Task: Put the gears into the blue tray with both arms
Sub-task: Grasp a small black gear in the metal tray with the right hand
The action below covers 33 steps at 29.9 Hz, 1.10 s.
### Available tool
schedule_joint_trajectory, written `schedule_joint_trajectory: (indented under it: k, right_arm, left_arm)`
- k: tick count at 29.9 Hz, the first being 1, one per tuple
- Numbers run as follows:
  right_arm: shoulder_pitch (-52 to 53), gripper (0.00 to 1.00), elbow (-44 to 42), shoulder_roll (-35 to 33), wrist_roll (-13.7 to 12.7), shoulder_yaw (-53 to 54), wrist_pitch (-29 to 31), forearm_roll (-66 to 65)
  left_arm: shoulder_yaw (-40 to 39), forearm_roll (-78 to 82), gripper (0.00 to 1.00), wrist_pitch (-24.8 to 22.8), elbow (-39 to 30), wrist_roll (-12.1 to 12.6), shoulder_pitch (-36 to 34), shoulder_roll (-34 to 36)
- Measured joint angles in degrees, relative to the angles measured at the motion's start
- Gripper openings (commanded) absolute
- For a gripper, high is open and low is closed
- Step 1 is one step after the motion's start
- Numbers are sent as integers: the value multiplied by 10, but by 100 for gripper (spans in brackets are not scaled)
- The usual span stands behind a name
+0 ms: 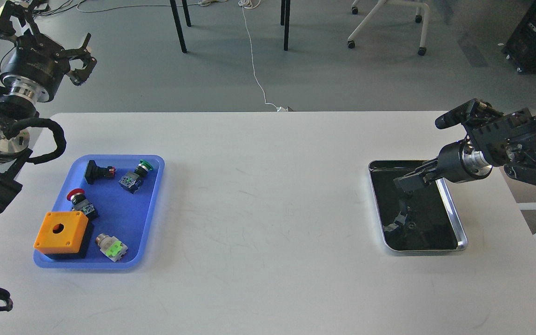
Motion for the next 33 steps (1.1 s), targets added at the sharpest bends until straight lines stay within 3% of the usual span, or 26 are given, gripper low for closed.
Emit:
schedule_joint_trajectory:
  k: [3,12,18,33]
  right_arm:
    - [-5,83,-4,5,0,-1,0,-9]
    - [-25,82,-36,28,-12,0,26,-28]
    - [-37,72,-55,50,-15,-2,33,-28]
    - [-80,62,-124,101,-23,-15,33,-28]
  left_arm:
    - [-1,0,98,2,0,-1,0,-1]
    - [0,0,98,0,0,0,0,-4]
    - [-1,0,98,-1,0,0,0,-4]
    - [-1,0,98,-2,1,-1,5,-3]
